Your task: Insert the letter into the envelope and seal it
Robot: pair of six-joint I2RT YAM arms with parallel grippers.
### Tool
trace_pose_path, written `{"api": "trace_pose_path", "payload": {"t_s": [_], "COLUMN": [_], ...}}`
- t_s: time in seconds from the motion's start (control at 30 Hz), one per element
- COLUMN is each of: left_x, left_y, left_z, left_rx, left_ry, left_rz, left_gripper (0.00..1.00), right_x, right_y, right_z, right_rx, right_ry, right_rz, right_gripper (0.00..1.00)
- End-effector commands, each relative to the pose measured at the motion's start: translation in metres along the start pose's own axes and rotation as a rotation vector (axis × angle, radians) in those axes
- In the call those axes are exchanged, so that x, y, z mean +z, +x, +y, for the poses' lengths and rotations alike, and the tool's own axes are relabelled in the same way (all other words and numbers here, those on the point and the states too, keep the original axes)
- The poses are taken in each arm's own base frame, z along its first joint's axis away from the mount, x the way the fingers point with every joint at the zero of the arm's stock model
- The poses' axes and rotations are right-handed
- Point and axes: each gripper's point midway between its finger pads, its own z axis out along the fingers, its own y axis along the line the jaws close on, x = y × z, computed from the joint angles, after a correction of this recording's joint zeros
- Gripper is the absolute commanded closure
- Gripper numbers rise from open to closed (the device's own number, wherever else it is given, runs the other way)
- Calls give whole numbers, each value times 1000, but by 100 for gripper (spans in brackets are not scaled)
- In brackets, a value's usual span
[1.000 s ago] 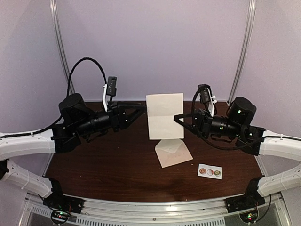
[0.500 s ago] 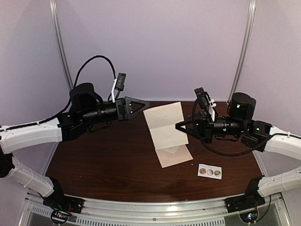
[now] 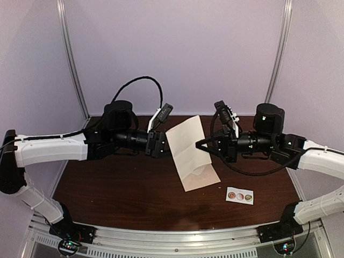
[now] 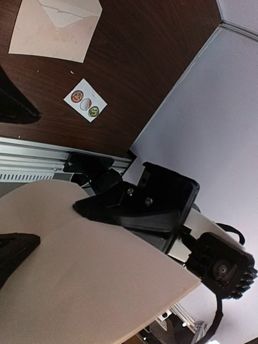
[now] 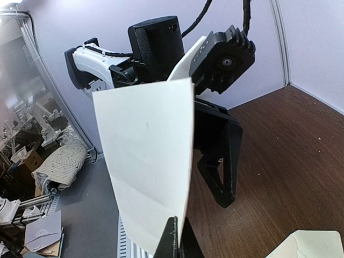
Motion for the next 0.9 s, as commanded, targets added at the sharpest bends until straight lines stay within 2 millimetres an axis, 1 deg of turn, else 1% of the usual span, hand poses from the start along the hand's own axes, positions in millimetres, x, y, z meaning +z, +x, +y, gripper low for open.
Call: {"api": "trace_pose_path", "payload": {"t_s": [0.0,0.1,0.3,0.43,0.57,0.67,0.8,0.87], "left_x": [-5,-8,-15,-13,-8,-4,-1,0], "left_y": [-13,-21,-37,-39,-32,-22,-8,-3], "left_z": [-22,-26,-25,-26,-25,-25,-19,-20], "left_rx": [74,84,78,72,59,46,34,38], "left_ry": [57,46,11,30,63,85,69,75], "left_rz": [-19,-44,-90,-84,-43,-3,49,70], "left_gripper": [27,26,24,23,23,23,23,23], "right_x": [3,5,4,3,2,1,0,0], "right_y": [-8,-4,4,7,6,1,-4,-6], "right_z": [2,2,4,4,2,2,5,5], "right_rx": [-29,-30,-29,-25,-25,-31,-39,-40], "right_ry": [-4,-15,-26,-22,-8,1,-5,-6], "right_rz": [3,30,74,85,77,61,41,38], "right_gripper": [100,100,100,100,100,100,100,100]}}
